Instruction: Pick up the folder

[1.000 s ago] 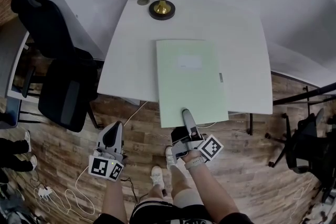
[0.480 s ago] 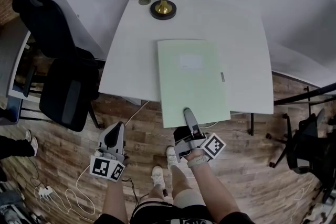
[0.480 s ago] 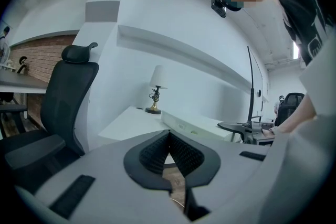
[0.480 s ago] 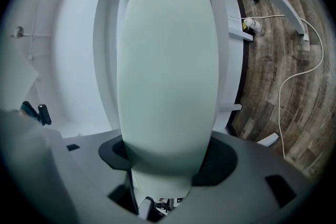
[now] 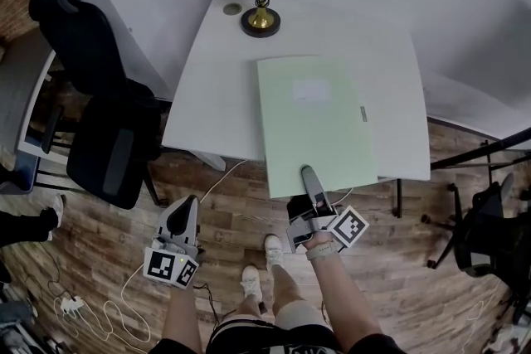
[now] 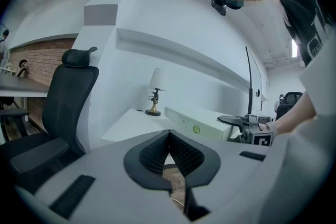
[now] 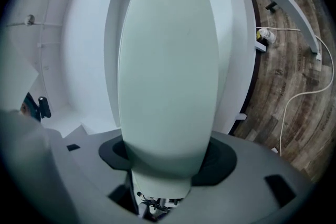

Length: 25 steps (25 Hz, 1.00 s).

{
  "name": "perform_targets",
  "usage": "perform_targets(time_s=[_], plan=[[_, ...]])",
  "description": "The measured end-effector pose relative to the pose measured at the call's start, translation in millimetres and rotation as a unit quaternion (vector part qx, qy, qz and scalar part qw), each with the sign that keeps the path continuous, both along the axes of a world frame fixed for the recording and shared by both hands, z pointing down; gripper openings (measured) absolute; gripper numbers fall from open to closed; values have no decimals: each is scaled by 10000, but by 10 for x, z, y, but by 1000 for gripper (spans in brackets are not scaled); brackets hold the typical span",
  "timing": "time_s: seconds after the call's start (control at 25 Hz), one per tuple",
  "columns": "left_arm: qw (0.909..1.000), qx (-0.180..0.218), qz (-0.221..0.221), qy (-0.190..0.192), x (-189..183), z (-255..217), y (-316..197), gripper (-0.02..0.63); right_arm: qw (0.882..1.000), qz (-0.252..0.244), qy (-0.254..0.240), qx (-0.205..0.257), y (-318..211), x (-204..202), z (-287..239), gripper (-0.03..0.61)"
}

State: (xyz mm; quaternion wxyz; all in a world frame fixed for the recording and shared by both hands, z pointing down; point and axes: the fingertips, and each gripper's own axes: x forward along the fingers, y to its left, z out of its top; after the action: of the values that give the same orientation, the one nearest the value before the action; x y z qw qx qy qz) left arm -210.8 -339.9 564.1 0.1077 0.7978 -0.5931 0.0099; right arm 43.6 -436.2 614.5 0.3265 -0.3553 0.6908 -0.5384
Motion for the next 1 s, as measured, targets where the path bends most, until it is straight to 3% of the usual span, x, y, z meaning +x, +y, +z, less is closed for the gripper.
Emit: perform_targets(time_s=[0.56,1.0], plan=[[9990,440,-43,-42,-87,-501,193,12,9912,-109,1015,837,137,178,-688,295],[9977,680,-40,-16,-211,-767,367,12,9814,-123,1398,1308,333,226,-1208,295]])
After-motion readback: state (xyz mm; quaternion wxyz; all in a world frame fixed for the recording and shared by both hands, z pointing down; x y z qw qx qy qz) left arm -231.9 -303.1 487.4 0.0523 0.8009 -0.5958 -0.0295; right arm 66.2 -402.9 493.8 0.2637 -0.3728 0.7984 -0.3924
